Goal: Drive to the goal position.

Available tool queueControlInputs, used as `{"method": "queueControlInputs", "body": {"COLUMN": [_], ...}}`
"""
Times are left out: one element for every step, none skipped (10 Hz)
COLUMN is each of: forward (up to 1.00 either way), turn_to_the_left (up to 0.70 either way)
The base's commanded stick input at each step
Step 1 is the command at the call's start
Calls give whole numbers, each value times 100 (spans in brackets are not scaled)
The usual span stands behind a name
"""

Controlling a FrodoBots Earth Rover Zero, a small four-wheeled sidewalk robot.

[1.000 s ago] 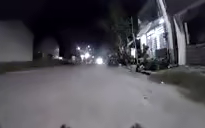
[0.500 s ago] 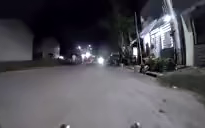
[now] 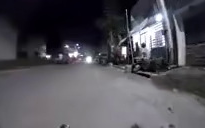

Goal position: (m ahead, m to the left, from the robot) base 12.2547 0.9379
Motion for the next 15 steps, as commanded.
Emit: {"method": "queueControlInputs", "body": {"forward": [85, 85, 85, 85, 85, 85, 85, 85, 85, 85, 85, 85, 85, 85, 85], "turn_to_the_left": [0, 0, 0, 0, 0, 0, 0, 0, 0, 0, 0, 0, 0, 0, 0]}}
